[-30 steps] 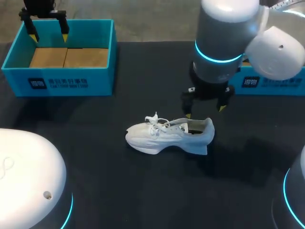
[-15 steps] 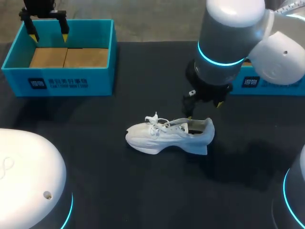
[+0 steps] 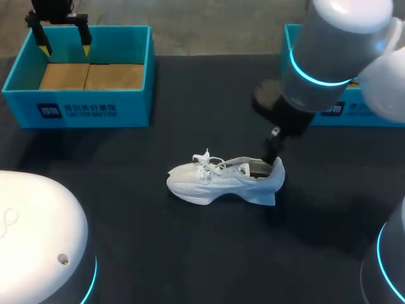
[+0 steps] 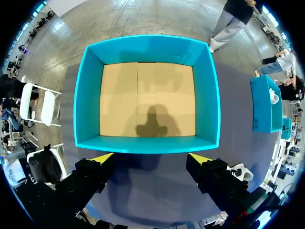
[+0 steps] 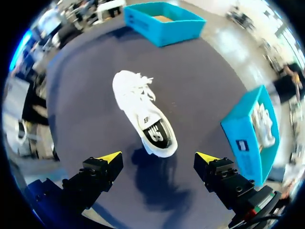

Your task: Take the shoe out of the shoebox, open the shoe tongue, remove and reinsert the insole, then place the shoe into the shoebox

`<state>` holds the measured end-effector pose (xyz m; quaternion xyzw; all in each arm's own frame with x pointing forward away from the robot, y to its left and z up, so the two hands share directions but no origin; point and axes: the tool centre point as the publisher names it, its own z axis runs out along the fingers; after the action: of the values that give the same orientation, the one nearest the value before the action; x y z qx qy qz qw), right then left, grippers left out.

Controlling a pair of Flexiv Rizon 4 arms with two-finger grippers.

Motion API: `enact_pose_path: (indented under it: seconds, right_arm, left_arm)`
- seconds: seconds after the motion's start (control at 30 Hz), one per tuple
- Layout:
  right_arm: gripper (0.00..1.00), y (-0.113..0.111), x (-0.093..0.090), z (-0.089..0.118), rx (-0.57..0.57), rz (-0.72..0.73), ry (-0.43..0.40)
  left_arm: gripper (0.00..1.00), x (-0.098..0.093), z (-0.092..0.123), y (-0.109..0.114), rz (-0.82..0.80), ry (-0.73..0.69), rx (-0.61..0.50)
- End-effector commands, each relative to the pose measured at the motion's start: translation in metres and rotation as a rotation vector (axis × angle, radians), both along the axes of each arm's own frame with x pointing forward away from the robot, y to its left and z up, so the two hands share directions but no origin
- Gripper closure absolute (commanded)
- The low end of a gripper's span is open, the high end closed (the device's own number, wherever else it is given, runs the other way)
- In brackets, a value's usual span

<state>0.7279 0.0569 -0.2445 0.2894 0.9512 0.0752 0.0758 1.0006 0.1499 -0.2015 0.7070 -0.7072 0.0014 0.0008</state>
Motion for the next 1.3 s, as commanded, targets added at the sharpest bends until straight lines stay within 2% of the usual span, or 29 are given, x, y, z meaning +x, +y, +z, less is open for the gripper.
enact_pose_path:
  seconds: [0.03, 0.17, 0.83, 1.13, 1.2, 1.27, 1.3]
  right_arm:
    - [0.0, -0.021, 0.006, -0.003, -0.068, 0.784, 0.0]
    - [0.0, -0.029, 0.01, 0.0, -0.095, 0.839, 0.001]
    - [0.0, -0.029, 0.01, 0.0, -0.095, 0.839, 0.001]
    - [0.0, -0.046, 0.023, -0.009, 0.035, 0.784, -0.066]
    - [0.0, -0.055, 0.025, -0.011, 0.108, 0.751, -0.09]
    - [0.0, -0.055, 0.025, -0.011, 0.108, 0.751, -0.09]
    - [0.0, -0.063, 0.028, -0.013, 0.125, 0.728, -0.107]
  left_arm:
    - [0.0, 0.0, 0.001, 0.0, 0.0, 0.001, 0.001]
    - [0.0, 0.0, 0.001, 0.0, 0.0, 0.001, 0.001]
    - [0.0, 0.0, 0.001, 0.0, 0.0, 0.001, 0.001]
    - [0.0, 0.0, 0.001, 0.0, 0.0, 0.001, 0.001]
    - [0.0, 0.0, 0.001, 0.0, 0.0, 0.001, 0.001]
    - [0.0, 0.0, 0.001, 0.0, 0.0, 0.001, 0.001]
    - [0.0, 0.0, 0.001, 0.0, 0.0, 0.001, 0.001]
